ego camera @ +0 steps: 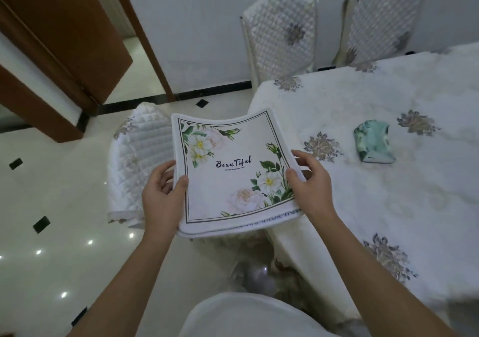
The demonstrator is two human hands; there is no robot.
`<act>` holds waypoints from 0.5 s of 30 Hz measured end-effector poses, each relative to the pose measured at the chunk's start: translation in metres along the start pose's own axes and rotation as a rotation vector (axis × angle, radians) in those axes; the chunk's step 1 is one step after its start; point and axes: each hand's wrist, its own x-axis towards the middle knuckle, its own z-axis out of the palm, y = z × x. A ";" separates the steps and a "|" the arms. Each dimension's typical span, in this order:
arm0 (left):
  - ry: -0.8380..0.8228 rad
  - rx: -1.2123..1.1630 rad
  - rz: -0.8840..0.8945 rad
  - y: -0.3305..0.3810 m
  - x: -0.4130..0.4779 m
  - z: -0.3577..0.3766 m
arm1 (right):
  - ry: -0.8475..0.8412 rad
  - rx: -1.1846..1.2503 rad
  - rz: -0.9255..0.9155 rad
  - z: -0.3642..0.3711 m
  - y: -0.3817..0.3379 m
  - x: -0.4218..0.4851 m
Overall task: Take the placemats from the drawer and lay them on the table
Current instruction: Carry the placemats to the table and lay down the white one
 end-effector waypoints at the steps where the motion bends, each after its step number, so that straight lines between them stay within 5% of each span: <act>1: -0.051 -0.004 0.003 0.000 0.010 0.015 | 0.047 -0.004 0.023 -0.008 0.005 0.003; 15: -0.933 -0.013 0.153 0.011 0.064 0.217 | 0.870 -0.049 0.316 -0.086 0.029 -0.063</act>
